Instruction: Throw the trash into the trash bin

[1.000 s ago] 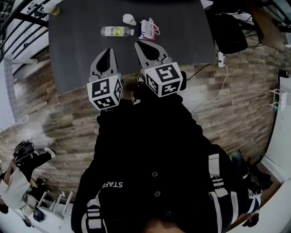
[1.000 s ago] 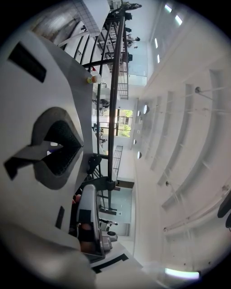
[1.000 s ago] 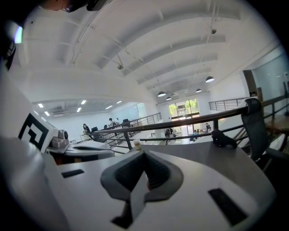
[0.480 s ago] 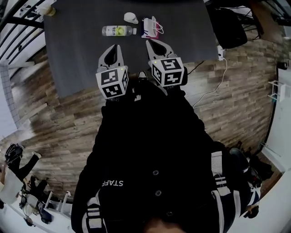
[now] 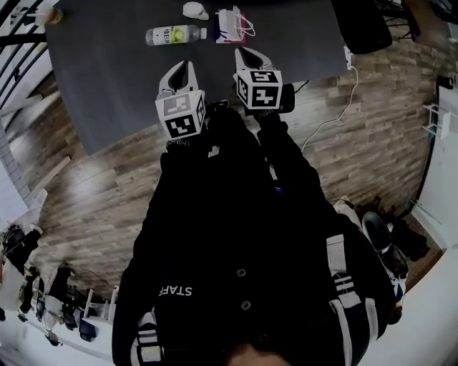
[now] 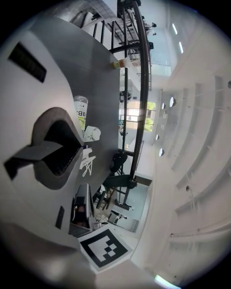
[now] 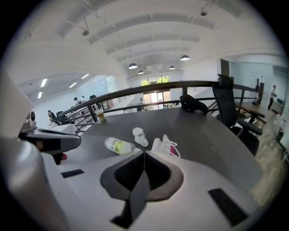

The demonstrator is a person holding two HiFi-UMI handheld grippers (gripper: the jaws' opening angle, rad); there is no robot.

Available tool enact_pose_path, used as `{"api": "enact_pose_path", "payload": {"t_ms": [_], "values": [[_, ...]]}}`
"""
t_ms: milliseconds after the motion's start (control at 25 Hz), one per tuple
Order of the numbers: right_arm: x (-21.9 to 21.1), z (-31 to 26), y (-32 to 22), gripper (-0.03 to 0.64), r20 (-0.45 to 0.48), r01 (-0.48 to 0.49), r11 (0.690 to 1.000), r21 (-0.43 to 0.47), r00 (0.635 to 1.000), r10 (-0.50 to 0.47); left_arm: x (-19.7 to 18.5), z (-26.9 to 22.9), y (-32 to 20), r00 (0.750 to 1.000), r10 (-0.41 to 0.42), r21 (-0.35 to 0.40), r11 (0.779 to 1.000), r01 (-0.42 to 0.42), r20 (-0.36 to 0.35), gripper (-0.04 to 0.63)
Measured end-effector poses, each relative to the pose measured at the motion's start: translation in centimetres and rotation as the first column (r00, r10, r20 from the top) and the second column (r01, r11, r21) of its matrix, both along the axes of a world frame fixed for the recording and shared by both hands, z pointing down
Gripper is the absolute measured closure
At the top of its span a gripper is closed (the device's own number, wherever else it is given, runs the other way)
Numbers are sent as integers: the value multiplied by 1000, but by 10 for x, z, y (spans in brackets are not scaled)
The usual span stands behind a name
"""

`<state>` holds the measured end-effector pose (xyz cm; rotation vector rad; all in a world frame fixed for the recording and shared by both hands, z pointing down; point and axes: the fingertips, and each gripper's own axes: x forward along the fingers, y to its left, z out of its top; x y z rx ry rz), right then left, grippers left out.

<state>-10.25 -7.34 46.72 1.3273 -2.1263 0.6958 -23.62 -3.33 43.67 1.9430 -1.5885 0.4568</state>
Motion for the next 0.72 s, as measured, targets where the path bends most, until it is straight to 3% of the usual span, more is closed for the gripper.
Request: {"api": "enact_pose_path", "payload": {"t_ms": [440,560,720], "values": [[20,94,-31,594,-90,-81,988,-131,994,69,11,62,-22,1000,24,-95,995,-25,-13,595],[21,111,-41,483,-97,-101,984,-146,991,87,11,74,-27,1000,21,-112,993,-22,-16,595],[25,123,-55,483,-119,-122,983,-136,987,106,10,85,-36,1000,14,-125,992,-17,-19,595]]}}
